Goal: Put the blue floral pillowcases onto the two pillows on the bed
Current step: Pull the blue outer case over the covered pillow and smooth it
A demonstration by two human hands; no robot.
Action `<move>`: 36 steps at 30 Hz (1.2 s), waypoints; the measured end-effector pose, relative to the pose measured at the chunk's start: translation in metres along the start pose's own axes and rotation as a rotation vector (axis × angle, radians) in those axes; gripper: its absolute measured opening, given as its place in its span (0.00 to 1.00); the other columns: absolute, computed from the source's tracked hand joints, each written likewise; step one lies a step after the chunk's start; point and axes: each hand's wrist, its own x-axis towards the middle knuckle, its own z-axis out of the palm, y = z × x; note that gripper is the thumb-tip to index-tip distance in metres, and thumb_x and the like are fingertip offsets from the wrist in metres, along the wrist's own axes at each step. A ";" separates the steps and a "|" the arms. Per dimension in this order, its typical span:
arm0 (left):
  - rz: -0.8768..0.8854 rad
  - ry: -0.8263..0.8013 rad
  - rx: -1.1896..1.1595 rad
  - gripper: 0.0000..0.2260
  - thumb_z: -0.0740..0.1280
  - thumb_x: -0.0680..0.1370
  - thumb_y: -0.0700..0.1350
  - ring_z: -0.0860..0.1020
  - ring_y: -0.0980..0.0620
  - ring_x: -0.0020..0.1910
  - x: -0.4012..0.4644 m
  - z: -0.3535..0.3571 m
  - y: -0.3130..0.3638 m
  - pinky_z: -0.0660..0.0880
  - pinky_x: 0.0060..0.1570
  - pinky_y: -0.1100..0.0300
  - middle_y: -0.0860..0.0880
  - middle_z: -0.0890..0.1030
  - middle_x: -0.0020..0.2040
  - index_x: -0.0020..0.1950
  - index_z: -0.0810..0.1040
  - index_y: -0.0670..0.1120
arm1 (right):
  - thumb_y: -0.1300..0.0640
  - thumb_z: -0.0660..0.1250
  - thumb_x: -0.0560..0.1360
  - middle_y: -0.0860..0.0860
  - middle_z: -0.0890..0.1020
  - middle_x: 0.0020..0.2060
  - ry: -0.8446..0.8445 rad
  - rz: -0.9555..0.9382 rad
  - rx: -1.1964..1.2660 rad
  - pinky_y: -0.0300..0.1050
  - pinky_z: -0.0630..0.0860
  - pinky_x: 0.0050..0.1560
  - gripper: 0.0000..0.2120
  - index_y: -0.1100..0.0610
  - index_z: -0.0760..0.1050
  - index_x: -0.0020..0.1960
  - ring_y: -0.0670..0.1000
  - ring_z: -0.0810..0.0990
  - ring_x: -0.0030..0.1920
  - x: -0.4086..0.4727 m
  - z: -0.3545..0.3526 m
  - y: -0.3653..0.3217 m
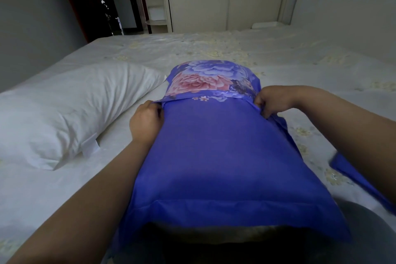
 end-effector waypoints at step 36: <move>0.555 0.240 -0.068 0.05 0.65 0.66 0.42 0.74 0.43 0.29 0.010 -0.003 0.135 0.65 0.28 0.59 0.46 0.75 0.28 0.33 0.70 0.44 | 0.63 0.63 0.72 0.60 0.75 0.47 1.079 0.192 -0.043 0.53 0.70 0.39 0.11 0.60 0.72 0.54 0.62 0.76 0.45 0.034 0.078 0.003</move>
